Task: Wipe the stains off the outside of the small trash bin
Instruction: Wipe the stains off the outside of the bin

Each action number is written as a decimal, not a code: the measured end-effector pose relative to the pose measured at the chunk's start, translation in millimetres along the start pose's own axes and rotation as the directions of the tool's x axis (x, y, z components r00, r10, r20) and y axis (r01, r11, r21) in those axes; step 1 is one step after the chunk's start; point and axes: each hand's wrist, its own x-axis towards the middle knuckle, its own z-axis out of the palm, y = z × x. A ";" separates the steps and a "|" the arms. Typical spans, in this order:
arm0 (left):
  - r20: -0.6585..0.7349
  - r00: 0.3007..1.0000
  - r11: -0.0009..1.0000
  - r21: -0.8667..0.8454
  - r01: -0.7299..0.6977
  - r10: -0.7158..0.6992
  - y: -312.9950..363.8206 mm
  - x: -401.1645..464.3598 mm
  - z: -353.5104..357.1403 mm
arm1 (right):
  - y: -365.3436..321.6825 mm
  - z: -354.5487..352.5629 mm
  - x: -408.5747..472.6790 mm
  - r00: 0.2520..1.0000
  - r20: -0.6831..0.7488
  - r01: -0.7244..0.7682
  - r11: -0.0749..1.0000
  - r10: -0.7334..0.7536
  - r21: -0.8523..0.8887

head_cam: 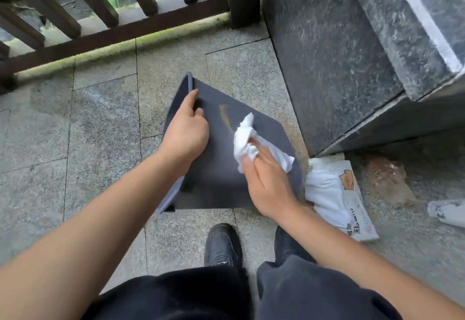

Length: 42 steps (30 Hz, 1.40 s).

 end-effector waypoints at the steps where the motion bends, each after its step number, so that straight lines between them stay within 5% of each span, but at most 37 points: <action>1: 0.006 1.000 1.000 0.023 -0.020 0.020 1.9 -0.9 2.4 | -9.0 5.3 0.9 0.996 0.036 0.078 0.997 -0.078 0.016; 4: 0.019 0.998 0.997 0.041 -0.064 0.063 3.1 -4.1 8.0 | -16.6 16.3 -2.6 0.956 0.078 0.283 0.959 -0.283 0.022; 7: 0.019 0.998 0.997 0.059 -0.058 0.057 3.8 -7.0 8.9 | 7.0 14.7 -10.3 0.951 0.013 0.308 0.951 -0.309 0.032; 11: 0.026 0.998 0.993 0.103 -0.055 0.053 0.3 -6.2 5.7 | 58.8 8.3 -19.6 0.991 -0.133 0.023 0.999 -0.017 0.046; 15: 0.079 0.990 0.980 0.154 -0.129 0.118 1.8 -6.3 12.1 | 89.9 4.4 -27.5 0.919 -0.172 -0.339 0.934 0.354 0.113; 19: 0.060 0.991 0.980 0.154 -0.129 0.121 3.7 2.5 14.3 | 79.7 0.3 -13.3 0.888 -0.155 -0.407 0.897 0.433 0.173; 23: 0.039 0.993 0.979 0.168 -0.118 0.113 0.5 3.0 11.8 | 34.4 -3.7 -2.9 0.992 -0.059 -0.108 0.993 0.111 0.057; 27: 0.032 0.993 0.986 0.124 -0.113 0.110 1.2 1.7 11.8 | -5.0 7.4 -0.5 0.968 0.097 0.231 0.973 -0.232 0.024; 31: -0.001 0.998 0.995 0.077 -0.067 0.067 1.4 1.6 9.1 | 4.4 4.2 5.6 0.950 0.124 0.279 0.958 -0.286 0.072; 36: 0.020 0.997 0.993 0.095 -0.070 0.068 6.6 1.7 8.5 | 63.2 -14.0 5.8 0.997 0.070 -0.019 0.999 0.016 0.048; 39: 0.054 0.993 0.984 0.137 -0.116 0.109 13.2 0.1 16.3 | 103.4 -27.2 -2.4 0.955 0.032 -0.297 0.954 0.296 0.045; 42: 0.079 0.988 0.976 0.169 -0.141 0.129 19.6 1.2 20.8 | 115.9 -26.5 -4.7 0.906 0.038 -0.424 0.902 0.423 0.077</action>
